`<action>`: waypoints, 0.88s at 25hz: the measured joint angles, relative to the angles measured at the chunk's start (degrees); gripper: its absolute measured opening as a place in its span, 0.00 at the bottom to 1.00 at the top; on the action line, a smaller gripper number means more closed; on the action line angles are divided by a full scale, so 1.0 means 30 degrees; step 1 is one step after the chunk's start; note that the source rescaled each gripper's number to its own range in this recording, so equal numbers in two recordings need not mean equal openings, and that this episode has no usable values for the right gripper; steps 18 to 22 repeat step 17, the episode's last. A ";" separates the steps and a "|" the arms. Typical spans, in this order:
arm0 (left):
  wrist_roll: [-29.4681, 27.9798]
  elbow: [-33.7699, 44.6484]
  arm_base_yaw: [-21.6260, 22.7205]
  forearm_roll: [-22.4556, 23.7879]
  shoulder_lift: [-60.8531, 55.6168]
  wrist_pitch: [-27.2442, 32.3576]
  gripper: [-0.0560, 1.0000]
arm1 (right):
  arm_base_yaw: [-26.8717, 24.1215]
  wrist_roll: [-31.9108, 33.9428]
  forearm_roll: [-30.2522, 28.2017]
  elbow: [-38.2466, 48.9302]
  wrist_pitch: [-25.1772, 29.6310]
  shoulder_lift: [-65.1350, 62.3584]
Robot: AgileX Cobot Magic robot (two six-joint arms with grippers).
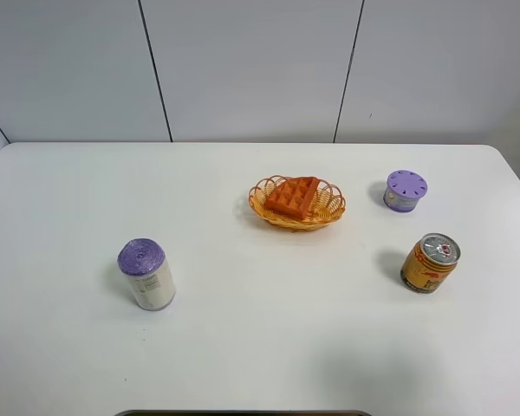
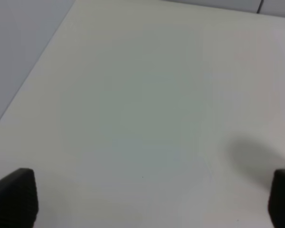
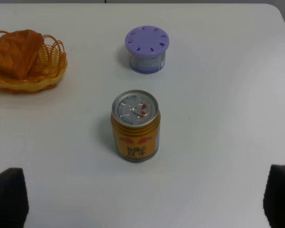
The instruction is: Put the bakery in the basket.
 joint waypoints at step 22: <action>0.0000 0.0000 0.0000 0.0000 0.0000 0.0000 0.99 | 0.0000 0.0000 0.0000 0.0000 0.0000 0.0000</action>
